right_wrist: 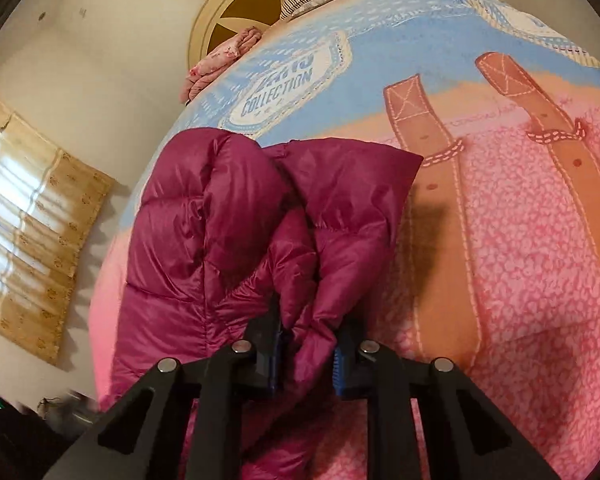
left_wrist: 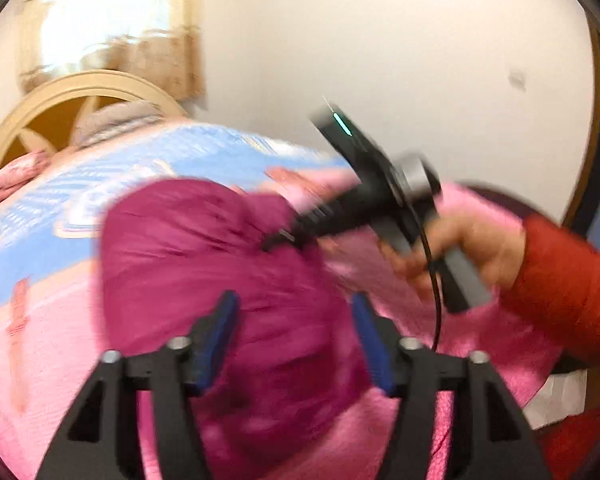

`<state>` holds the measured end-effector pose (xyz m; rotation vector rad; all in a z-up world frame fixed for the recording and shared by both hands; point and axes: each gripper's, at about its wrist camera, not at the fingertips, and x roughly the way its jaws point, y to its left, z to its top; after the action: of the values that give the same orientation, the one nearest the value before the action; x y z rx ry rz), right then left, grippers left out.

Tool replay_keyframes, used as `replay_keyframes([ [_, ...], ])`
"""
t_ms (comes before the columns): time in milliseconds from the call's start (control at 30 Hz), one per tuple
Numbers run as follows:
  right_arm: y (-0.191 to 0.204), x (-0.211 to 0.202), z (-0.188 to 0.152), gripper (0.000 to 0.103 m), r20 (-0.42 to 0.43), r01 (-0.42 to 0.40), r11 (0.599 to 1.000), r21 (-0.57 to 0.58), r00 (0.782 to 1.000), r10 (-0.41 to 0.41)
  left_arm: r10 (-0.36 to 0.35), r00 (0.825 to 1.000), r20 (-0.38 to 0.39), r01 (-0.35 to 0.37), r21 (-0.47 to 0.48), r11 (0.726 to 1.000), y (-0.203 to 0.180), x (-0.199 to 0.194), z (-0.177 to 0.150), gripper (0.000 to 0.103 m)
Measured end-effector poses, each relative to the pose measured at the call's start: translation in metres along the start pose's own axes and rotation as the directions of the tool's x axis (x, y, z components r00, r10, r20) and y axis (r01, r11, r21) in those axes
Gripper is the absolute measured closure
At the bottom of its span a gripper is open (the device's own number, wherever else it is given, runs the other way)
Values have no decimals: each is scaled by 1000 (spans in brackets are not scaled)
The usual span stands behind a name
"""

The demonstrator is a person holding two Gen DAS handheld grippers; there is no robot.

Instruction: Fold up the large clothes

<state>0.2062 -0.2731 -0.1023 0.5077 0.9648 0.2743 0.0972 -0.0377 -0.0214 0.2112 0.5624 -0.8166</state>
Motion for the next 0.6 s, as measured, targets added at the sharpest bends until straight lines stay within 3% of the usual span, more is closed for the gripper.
replay_keyframes([
  [133,25,8,-7,84,42,80,987,-141,996,-75,143,989,45,-134,-152,979,55,-7,24,20],
  [233,42,12,-7,84,70,60,979,-194,996,-48,214,977,-17,-212,-235,949,84,29,38,20],
  [333,39,23,-4,84,71,5,986,-168,997,7,215,972,-100,-235,-292,927,93,77,41,22],
  [467,13,33,-3,84,56,-81,994,-76,995,86,186,969,-160,-233,-355,906,94,101,25,22],
  [600,-17,36,-6,87,54,-204,978,40,978,202,229,956,-182,-274,-286,918,76,122,14,14],
])
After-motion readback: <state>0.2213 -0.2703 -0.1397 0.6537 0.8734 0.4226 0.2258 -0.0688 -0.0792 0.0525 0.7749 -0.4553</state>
